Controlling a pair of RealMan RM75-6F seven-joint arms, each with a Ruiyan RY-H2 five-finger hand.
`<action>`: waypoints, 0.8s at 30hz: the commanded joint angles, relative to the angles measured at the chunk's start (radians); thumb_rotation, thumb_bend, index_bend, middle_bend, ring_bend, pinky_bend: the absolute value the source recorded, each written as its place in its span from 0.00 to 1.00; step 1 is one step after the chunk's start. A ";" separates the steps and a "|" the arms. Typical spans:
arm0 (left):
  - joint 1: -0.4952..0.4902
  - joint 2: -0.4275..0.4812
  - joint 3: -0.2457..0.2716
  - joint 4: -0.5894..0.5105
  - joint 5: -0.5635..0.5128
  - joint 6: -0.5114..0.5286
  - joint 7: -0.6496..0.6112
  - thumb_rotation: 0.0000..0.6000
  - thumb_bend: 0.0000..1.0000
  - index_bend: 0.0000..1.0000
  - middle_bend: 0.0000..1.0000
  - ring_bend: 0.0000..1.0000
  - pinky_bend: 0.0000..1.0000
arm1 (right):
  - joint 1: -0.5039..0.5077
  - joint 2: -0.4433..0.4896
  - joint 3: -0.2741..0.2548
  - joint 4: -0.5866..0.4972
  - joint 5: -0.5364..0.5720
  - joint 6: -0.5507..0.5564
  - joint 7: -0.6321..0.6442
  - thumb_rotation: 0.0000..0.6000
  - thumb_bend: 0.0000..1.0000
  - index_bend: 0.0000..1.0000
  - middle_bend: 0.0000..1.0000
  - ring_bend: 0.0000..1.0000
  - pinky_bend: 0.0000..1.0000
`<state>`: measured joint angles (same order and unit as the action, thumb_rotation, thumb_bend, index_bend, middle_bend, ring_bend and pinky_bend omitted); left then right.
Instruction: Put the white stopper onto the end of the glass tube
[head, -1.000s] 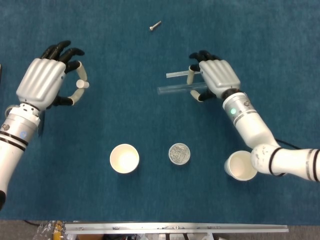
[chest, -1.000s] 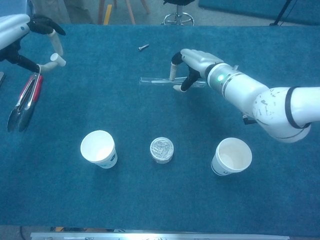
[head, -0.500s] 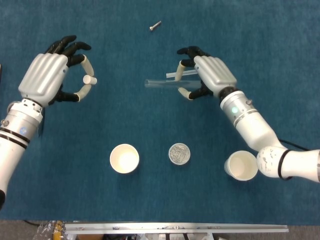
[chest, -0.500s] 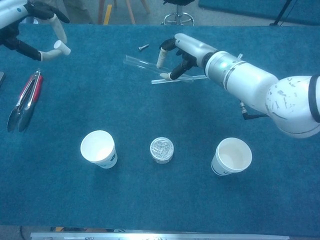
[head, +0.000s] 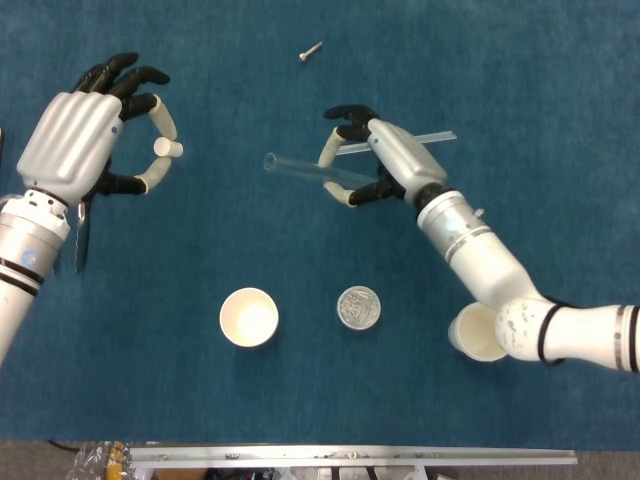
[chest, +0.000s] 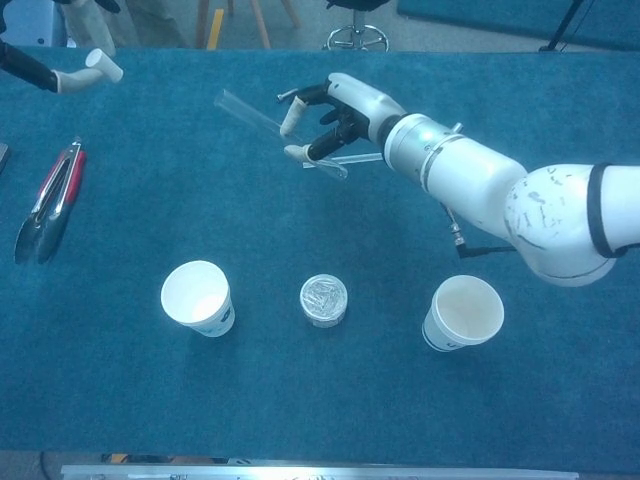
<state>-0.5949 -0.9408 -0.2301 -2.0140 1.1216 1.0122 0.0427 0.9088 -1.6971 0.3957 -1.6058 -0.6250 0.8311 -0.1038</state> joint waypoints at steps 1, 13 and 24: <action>-0.004 0.009 -0.002 -0.013 -0.009 -0.006 0.000 1.00 0.34 0.51 0.19 0.05 0.06 | 0.000 -0.021 0.005 0.016 -0.015 0.003 0.026 1.00 0.36 0.65 0.16 0.00 0.14; -0.050 -0.001 -0.019 -0.052 -0.078 -0.044 0.008 1.00 0.34 0.51 0.19 0.05 0.06 | 0.012 -0.070 0.014 0.042 -0.030 0.019 0.071 1.00 0.36 0.65 0.16 0.00 0.14; -0.096 -0.020 -0.040 -0.069 -0.147 -0.071 -0.003 1.00 0.34 0.51 0.18 0.05 0.06 | 0.024 -0.104 0.023 0.056 -0.043 0.027 0.091 1.00 0.35 0.65 0.16 0.00 0.14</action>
<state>-0.6889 -0.9582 -0.2701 -2.0825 0.9768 0.9420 0.0388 0.9326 -1.8006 0.4180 -1.5504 -0.6677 0.8582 -0.0136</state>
